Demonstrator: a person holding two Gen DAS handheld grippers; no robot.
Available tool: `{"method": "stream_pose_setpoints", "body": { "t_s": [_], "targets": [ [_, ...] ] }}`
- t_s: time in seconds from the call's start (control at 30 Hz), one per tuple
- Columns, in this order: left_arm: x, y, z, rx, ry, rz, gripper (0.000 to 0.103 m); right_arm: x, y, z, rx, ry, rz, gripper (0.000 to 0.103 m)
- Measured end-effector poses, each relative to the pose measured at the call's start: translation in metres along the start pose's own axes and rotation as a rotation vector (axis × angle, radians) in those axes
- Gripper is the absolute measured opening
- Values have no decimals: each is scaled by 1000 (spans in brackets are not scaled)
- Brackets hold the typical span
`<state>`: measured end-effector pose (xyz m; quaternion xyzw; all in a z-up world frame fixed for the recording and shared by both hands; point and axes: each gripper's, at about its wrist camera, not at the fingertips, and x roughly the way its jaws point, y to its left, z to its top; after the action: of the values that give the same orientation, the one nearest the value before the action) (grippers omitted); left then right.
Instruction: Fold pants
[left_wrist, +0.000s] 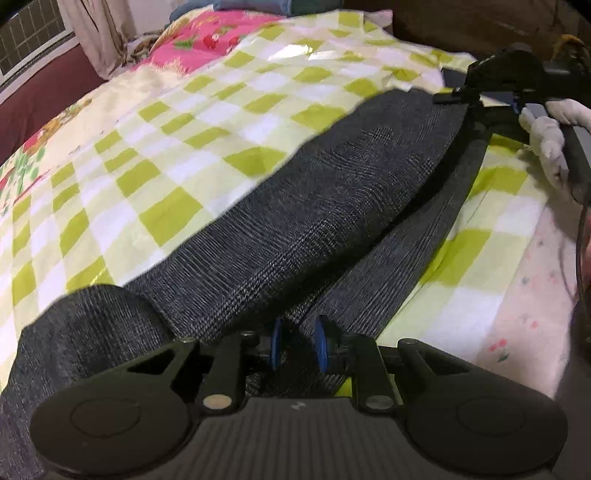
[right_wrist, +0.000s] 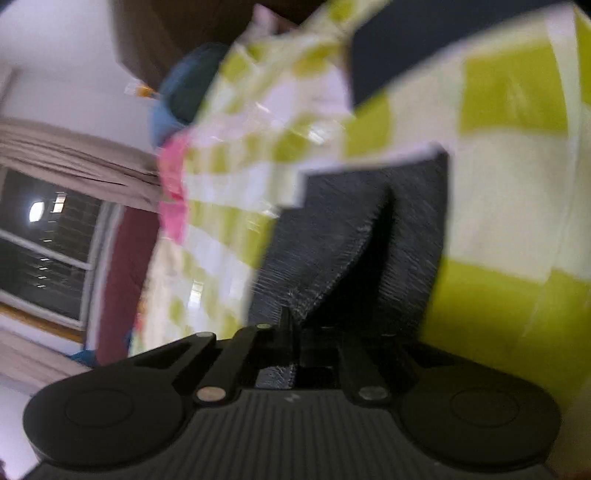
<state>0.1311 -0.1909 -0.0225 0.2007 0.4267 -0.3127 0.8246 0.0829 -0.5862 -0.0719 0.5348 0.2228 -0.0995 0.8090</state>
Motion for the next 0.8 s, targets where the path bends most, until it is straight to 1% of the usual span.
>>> {"method": "stream_pose_setpoints", "body": {
  "t_s": [0.07, 0.13, 0.17, 0.2, 0.23, 0.27, 0.3, 0.37, 0.43, 0.47, 0.53, 0.57, 0.63, 0.7, 0.73, 0.8],
  "targets": [
    [-6, -3, 2, 7, -28, -25, 35, -23, 12, -1, -74, -56, 45, 5],
    [-7, -9, 2, 24, -40, -46, 35, -38, 14, -4, -126, -101, 66, 4],
    [-3, -13, 1, 38, -32, -49, 35, -40, 11, -7, -153, -114, 52, 5],
    [3, -16, 0, 47, -17, -43, 36, -34, 6, -10, -187, -98, 15, 6],
    [10, -18, -2, 54, 3, -35, 36, -24, -1, -11, -190, -64, -36, 9],
    [14, -19, -4, 58, 10, -30, 36, -13, -13, -11, -149, -19, -92, 10],
    [14, -20, -4, 58, 8, -30, 36, -7, -23, -9, -104, 4, -92, 9],
    [11, -18, -2, 51, 10, -42, 36, -7, -34, -3, -12, -3, -43, 9],
    [12, -16, -1, 49, 15, -47, 36, -7, -35, 6, 35, -16, -4, 17],
    [13, -15, -1, 48, 18, -48, 36, -4, -32, 10, 34, -13, -3, 19],
    [12, -14, 1, 42, 18, -46, 36, 2, -17, 16, -16, -11, -40, 14],
    [11, -14, 2, 39, 11, -45, 36, 3, -9, 18, -49, -8, -44, 6],
    [6, -12, 4, 33, -7, -39, 36, 0, 13, 22, -103, -3, 10, 6],
    [0, -9, 6, 24, -26, -31, 36, -6, 38, 27, -125, -16, 114, 5],
    [-3, -7, 7, 17, -35, -28, 36, -13, 49, 30, -139, -37, 180, 5],
    [-7, -3, 8, 0, -48, -27, 36, -23, 60, 33, -169, -86, 254, 5]
  ]
}}
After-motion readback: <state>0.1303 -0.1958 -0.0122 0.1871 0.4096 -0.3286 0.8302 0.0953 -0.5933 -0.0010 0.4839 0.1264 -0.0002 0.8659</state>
